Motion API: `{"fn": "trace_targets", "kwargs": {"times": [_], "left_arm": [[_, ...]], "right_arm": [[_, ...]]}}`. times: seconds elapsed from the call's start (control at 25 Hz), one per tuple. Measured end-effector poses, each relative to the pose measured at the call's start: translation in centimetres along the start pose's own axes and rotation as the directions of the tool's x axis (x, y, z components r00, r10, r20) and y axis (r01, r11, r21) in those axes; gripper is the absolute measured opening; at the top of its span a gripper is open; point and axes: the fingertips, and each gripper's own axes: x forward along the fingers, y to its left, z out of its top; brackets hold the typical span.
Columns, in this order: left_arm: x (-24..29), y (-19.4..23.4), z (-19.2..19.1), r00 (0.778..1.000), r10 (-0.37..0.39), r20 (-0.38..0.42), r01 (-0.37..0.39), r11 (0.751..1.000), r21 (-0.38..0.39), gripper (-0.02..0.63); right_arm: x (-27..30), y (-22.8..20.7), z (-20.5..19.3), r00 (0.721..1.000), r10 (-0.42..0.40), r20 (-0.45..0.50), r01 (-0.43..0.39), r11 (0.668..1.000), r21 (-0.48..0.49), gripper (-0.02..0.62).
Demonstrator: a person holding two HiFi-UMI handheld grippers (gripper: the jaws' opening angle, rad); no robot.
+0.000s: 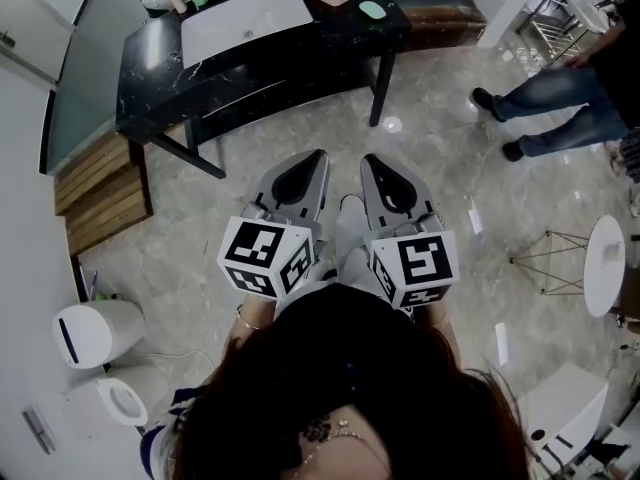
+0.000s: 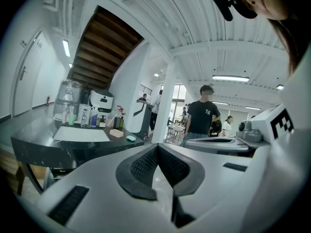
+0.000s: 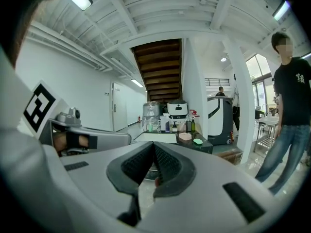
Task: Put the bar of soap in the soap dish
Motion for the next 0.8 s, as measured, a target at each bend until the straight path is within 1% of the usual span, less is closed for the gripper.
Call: {"fn": "trace_targets", "kwargs": {"times": [0.2, 0.36, 0.48, 0.64, 0.8], "left_arm": [[7.8, 3.4, 2.4, 1.000, 0.007, 0.005, -0.007, 1.000, 0.015, 0.002], [14.1, 6.1, 5.3, 1.000, 0.020, 0.005, -0.020, 1.000, 0.006, 0.002], [18.4, 7.9, 7.2, 0.999, 0.030, 0.012, -0.030, 1.000, 0.003, 0.002], [22.5, 10.7, 8.5, 0.998, 0.063, 0.010, -0.063, 0.998, -0.010, 0.002], [25.4, 13.9, 9.1, 0.995, 0.096, -0.001, -0.096, 0.995, -0.035, 0.002]], "right_arm": [[7.3, -5.6, 1.7, 1.000, 0.013, 0.019, -0.013, 1.000, 0.004, 0.008], [12.8, -10.2, 4.2, 0.999, 0.029, 0.027, -0.029, 1.000, 0.010, 0.008], [16.5, -13.5, 5.3, 0.999, 0.038, 0.024, -0.038, 0.999, 0.011, 0.008], [20.8, -17.1, 5.9, 0.999, 0.045, 0.009, -0.045, 0.999, 0.010, 0.008], [24.8, -20.0, 6.1, 0.999, 0.037, -0.012, -0.037, 0.999, 0.022, 0.008]]}}
